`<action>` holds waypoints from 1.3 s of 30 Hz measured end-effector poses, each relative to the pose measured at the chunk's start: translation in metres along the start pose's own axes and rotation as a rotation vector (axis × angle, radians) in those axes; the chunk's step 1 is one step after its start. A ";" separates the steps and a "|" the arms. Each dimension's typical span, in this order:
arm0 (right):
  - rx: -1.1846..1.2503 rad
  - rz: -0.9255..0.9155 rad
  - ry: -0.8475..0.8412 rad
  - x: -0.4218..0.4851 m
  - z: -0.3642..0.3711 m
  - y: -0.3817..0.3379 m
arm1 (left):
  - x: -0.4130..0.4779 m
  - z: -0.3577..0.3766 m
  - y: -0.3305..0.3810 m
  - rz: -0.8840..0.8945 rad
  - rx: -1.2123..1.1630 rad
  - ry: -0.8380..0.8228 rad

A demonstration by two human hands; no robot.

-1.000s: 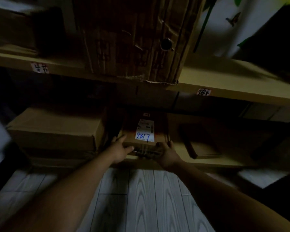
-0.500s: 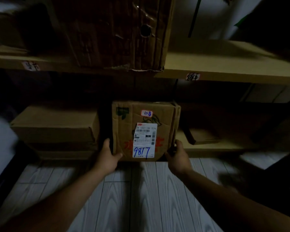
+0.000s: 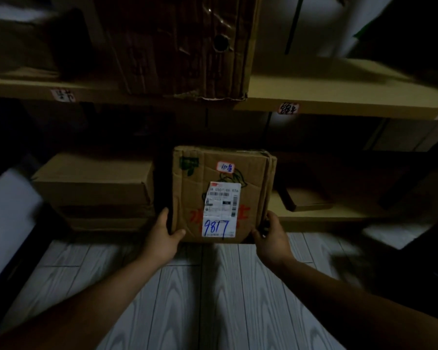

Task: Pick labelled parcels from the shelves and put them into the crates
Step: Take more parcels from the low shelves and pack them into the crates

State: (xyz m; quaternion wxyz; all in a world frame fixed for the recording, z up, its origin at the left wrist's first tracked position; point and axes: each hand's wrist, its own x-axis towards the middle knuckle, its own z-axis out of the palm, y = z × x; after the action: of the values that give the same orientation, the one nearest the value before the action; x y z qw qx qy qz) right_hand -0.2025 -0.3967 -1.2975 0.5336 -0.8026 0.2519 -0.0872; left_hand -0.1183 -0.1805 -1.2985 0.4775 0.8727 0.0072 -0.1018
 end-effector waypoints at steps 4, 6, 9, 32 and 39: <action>0.080 0.027 0.038 0.018 -0.001 -0.007 | 0.013 0.008 0.013 0.090 0.161 0.048; 0.145 0.032 0.043 0.039 -0.002 -0.022 | 0.030 0.011 0.030 0.166 0.171 0.063; 0.067 0.010 0.045 0.068 0.001 -0.039 | 0.059 0.013 0.049 0.228 0.268 0.080; -0.488 0.223 -0.193 0.064 -0.077 -0.074 | 0.070 0.008 0.131 0.332 0.444 -0.435; -0.536 0.230 -0.174 0.070 -0.121 -0.026 | 0.046 0.059 0.155 0.406 0.459 -0.504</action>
State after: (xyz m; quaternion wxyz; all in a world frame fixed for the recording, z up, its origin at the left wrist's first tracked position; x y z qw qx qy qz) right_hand -0.1840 -0.5216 -1.2334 0.3288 -0.8855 0.3084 0.1122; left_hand -0.0660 -0.3175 -1.2090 0.2674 0.8881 -0.3058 -0.2150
